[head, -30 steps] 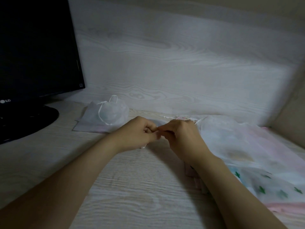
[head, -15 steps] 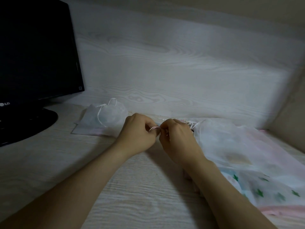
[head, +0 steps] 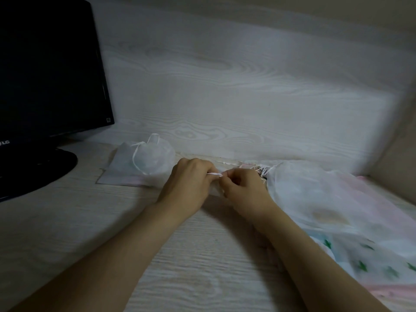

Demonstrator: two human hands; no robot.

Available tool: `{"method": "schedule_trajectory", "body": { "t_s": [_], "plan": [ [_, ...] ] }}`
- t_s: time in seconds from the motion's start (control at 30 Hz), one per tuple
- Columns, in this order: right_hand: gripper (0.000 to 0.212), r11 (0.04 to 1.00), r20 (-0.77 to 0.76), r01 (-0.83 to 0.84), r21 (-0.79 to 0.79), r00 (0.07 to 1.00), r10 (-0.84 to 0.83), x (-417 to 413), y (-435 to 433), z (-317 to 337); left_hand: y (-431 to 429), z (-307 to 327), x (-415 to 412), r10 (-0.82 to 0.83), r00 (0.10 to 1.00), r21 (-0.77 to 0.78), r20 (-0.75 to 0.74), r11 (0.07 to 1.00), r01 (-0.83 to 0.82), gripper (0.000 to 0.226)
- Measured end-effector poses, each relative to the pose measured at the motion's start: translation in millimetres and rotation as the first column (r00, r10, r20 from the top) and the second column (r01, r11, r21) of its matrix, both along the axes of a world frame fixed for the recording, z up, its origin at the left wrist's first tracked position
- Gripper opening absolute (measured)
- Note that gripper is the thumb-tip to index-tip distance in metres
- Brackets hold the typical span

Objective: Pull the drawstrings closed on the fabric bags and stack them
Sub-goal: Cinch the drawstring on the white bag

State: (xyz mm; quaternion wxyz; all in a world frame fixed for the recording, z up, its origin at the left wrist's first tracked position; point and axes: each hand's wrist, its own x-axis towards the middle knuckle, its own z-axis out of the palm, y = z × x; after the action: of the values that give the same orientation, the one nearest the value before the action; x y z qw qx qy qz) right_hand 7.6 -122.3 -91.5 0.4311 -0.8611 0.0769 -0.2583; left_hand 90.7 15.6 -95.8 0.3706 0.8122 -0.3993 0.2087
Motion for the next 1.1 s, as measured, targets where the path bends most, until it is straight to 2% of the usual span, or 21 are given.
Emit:
{"method": "schedule_trajectory", "body": {
  "t_s": [0.1,0.2,0.33,0.43,0.53,0.67,0.8,0.97,1.1],
  "plan": [
    [0.033,0.97,-0.08,-0.021,0.241,0.996,0.042,-1,-3,-1,-2,-1,0,-0.049,0.998,-0.026,-0.036,0.999,0.048,0.012],
    [0.023,0.906,-0.095,-0.068,0.417,0.989,0.118,-2,-5,2,-3,-2,1,-0.069,0.994,-0.05,-0.083,0.997,0.065,0.01],
    [0.019,0.863,-0.097,-0.121,0.491,0.977,0.192,0,-9,2,0,-2,-1,-0.115,0.985,-0.131,-0.127,0.987,0.098,0.01],
    [0.022,0.845,-0.093,-0.135,0.518,0.973,0.212,1,-10,1,4,0,-2,-0.123,0.979,-0.179,-0.165,0.979,0.093,0.024],
    [0.018,0.819,-0.082,-0.136,0.558,0.973,0.218,2,-11,1,5,1,-1,-0.122,0.977,-0.142,-0.174,0.985,0.098,0.03],
    [0.013,0.792,-0.058,-0.16,0.589,0.969,0.24,3,-11,-1,7,5,-4,-0.127,0.97,-0.161,-0.208,0.983,0.094,0.016],
    [0.01,0.808,-0.052,-0.179,0.562,0.967,0.25,4,-12,-3,8,5,-6,-0.166,0.958,-0.161,-0.236,0.978,0.13,0.013],
    [0.018,0.848,-0.058,-0.154,0.508,0.976,0.212,3,-14,-5,7,4,-4,-0.107,0.986,-0.078,-0.128,0.992,0.098,0.006],
    [0.025,0.897,-0.063,-0.124,0.424,0.984,0.166,1,-11,-7,5,1,-3,-0.103,0.993,0.018,-0.059,0.994,0.104,0.008]
  ]
}}
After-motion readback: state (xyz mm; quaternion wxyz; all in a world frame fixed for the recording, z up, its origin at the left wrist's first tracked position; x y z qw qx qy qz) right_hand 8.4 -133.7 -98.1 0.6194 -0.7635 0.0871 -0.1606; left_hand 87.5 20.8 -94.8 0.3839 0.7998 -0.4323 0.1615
